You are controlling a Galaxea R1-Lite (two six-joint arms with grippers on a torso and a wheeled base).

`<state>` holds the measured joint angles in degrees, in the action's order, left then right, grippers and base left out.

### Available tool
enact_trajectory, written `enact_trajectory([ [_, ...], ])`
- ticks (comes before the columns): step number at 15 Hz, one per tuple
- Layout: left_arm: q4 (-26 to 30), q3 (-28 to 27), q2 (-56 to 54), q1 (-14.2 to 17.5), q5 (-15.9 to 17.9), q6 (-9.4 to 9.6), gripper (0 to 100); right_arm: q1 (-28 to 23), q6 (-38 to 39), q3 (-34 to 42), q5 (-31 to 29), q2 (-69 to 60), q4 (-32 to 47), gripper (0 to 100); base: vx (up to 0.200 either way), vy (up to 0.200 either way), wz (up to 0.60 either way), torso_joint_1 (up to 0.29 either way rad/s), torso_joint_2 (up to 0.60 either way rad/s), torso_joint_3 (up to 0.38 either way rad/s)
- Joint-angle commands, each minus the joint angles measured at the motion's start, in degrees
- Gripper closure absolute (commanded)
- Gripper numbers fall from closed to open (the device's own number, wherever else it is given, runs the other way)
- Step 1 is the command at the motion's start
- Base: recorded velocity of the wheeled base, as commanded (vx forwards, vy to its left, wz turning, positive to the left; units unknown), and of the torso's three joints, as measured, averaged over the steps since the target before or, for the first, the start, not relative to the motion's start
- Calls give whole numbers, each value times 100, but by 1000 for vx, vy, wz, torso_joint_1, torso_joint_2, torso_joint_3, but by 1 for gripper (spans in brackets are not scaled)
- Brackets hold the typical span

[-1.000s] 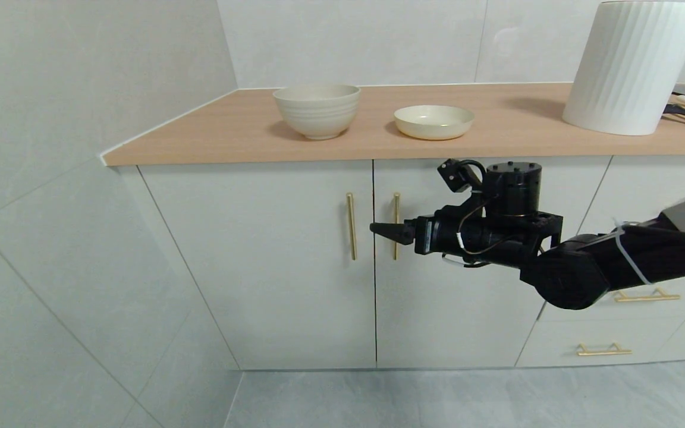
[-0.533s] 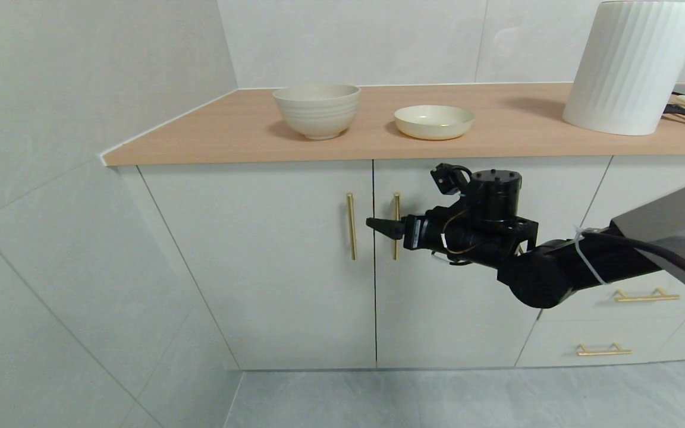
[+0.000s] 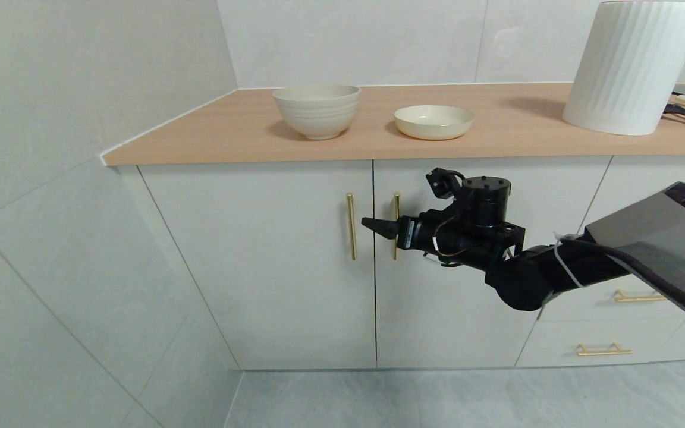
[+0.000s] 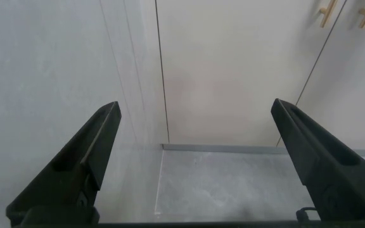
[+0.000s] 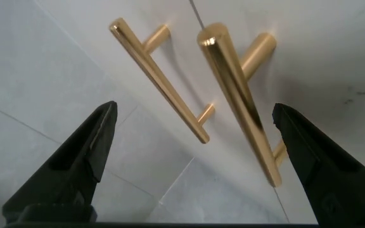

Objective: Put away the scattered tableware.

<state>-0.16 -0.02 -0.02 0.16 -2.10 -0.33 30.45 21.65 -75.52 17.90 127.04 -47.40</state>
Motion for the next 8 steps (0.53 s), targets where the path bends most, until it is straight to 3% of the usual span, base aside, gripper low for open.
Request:
enact_trajectory([
  [1,-2,2,2,2,-1,-2,0,66,6,-7,3,32,-24,0,0,0,0,0,0,0],
  [8,-2,2,2,2,-1,-2,0,198,357,371,276,-232,-217,0,0,0,0,0,0,0],
])
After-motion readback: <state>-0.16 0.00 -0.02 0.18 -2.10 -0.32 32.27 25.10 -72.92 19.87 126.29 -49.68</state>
